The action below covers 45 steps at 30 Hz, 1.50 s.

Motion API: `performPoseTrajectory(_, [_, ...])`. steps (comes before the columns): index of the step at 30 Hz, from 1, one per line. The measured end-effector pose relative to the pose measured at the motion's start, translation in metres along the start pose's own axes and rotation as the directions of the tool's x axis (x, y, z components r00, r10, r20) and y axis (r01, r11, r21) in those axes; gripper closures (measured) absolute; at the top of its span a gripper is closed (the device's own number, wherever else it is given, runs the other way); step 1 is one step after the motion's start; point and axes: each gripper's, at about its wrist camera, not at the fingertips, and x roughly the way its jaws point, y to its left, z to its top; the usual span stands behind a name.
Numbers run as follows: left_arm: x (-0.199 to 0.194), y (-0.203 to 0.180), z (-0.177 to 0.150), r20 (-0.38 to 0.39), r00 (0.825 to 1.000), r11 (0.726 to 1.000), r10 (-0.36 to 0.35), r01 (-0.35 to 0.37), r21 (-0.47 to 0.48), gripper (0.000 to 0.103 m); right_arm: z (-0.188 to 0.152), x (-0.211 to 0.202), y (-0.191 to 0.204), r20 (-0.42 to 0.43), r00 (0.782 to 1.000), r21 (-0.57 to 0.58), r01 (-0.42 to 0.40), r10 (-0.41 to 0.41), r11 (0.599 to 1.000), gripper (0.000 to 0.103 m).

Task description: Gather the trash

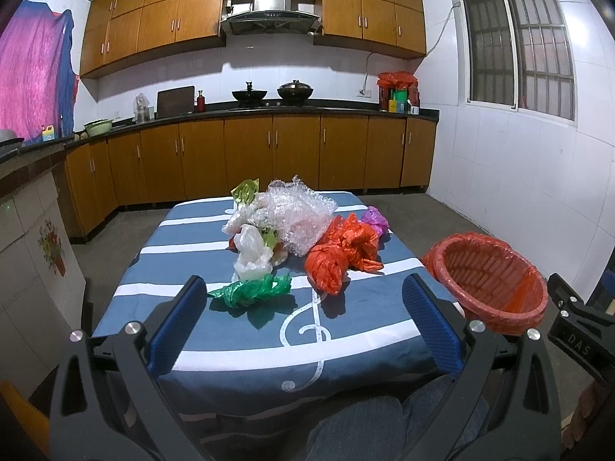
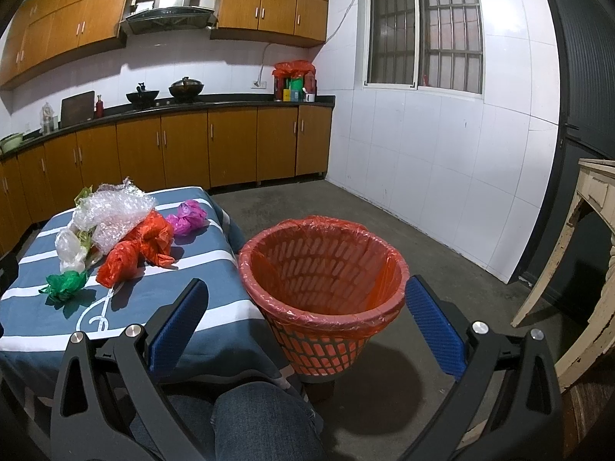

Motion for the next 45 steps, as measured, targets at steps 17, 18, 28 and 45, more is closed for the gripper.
performPoseTrajectory(17, [0.038, 0.081, -0.001, -0.087, 0.987, 0.982, 0.134, -0.144, -0.121, 0.004, 0.009, 0.035, 0.069, -0.071, 0.978, -0.108, -0.205, 0.199, 0.973, 0.002])
performPoseTrajectory(18, [0.042, 0.090, -0.001, -0.097, 0.985, 0.979, 0.141, -0.153, -0.134, 0.004, 0.011, 0.037, 0.074, -0.077, 0.974, -0.113, -0.220, 0.213, 0.969, 0.002])
performPoseTrajectory(28, [0.079, 0.145, -0.005, -0.137, 0.967, 0.955, 0.215, -0.237, -0.178, 0.004, 0.024, 0.099, 0.149, -0.210, 0.903, -0.100, -0.401, 0.375, 0.910, 0.023])
performPoseTrajectory(45, [0.131, 0.161, -0.012, -0.187, 0.965, 0.963, 0.184, -0.215, -0.162, 0.004, -0.002, 0.199, 0.239, -0.390, 0.844, -0.147, -0.452, 0.368, 0.880, 0.025])
